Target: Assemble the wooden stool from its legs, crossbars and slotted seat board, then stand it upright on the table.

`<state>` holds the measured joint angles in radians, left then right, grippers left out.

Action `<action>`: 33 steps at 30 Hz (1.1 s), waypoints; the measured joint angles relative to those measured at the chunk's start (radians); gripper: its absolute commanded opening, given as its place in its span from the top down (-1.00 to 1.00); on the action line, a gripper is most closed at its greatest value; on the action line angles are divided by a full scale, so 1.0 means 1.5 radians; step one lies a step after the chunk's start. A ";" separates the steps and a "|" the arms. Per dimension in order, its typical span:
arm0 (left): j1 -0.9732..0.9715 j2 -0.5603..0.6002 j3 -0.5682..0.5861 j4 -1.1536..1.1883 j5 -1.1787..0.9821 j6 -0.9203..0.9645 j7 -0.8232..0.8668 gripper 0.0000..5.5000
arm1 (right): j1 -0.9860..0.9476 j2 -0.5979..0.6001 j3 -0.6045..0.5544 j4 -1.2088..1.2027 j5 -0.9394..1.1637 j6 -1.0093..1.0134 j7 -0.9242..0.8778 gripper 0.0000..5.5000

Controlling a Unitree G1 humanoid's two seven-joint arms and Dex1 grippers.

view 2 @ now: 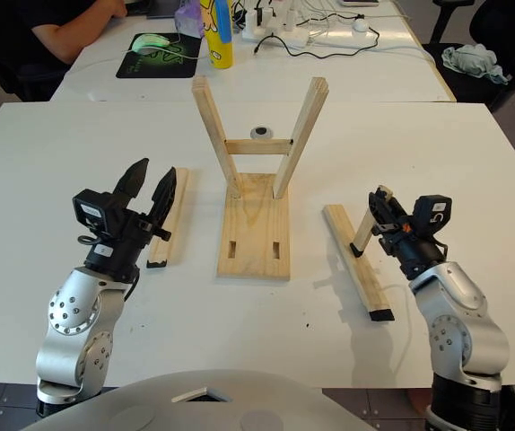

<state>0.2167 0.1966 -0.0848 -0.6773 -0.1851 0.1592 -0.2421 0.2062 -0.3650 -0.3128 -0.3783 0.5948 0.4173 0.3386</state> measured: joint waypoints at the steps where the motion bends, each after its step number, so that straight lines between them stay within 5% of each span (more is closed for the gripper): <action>1: -0.006 0.003 0.001 0.002 -0.002 0.002 -0.004 0.21 | -0.001 0.008 0.006 0.004 -0.006 -0.012 -0.001 0.84; 21: -0.056 0.037 0.019 0.047 -0.028 0.017 -0.056 0.21 | 0.145 0.095 0.051 -0.010 -0.091 -0.250 0.031 0.84; 33: -0.134 0.067 0.020 0.124 -0.052 0.013 -0.129 0.21 | 0.117 0.185 0.100 0.094 -0.182 -0.420 -0.008 0.84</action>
<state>0.0154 0.2969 -0.0549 -0.4915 -0.2633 0.1794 -0.4359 0.3812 -0.0879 -0.1633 -0.2372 0.3225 -0.2129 0.3270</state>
